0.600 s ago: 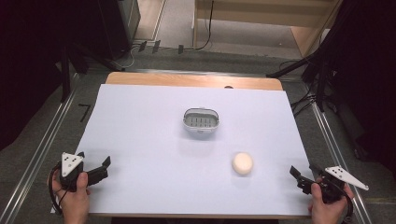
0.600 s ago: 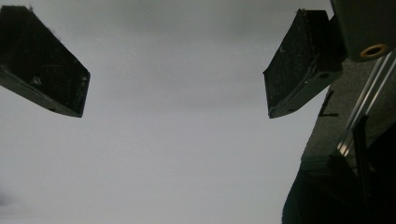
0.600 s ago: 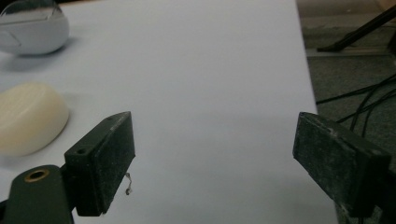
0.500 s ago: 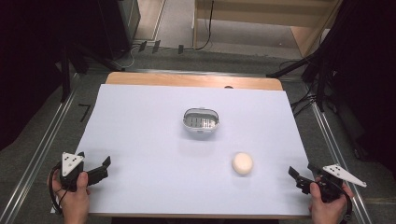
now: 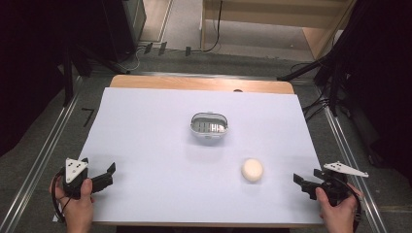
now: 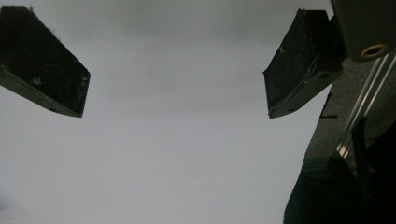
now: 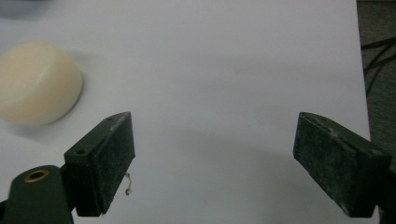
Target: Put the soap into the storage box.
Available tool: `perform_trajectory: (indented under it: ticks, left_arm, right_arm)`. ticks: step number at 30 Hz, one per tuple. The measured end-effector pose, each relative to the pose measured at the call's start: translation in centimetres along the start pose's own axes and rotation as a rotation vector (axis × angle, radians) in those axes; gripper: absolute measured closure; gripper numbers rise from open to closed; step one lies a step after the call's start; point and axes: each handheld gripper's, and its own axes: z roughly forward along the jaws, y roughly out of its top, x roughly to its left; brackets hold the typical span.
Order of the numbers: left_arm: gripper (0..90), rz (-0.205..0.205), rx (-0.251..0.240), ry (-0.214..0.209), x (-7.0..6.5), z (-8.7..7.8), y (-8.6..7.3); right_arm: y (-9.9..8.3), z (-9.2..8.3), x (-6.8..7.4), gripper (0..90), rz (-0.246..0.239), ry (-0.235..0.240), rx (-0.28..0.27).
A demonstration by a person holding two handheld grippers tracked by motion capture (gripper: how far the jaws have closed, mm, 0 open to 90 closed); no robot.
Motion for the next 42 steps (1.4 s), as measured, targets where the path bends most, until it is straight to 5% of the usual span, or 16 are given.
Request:
perform_trajectory:
  ticks: [10,16,20,25,30,42]
  left_arm:
    - [7.4,-0.003,0.001,-0.006,0.1,0.0,0.0]
    - [7.4,-0.003,-0.003,-0.006,0.1,-0.1,0.0]
    - [7.4,0.001,-0.001,-0.006,0.0,0.0,0.0]
    - [7.4,0.003,-0.002,-0.005,0.0,-0.1,0.0]
    - [7.4,0.004,-0.005,-0.004,0.0,-0.1,0.0]
    - [7.5,0.024,-0.005,0.006,-0.2,0.0,-0.1]
  right_arm:
    - [0.8,0.1,1.2,21.5,-0.039,-0.046,0.050]
    - [1.1,-0.1,1.4,26.8,-0.102,-0.093,0.012]
    - [1.5,-0.7,1.3,33.3,-0.133,-0.046,0.016]
    - [1.8,-0.7,1.7,31.4,-0.153,-0.051,0.061]
    - [1.9,-0.5,2.1,24.0,-0.139,0.042,0.097]
    - [3.0,0.6,3.6,16.8,-0.205,0.061,0.205]
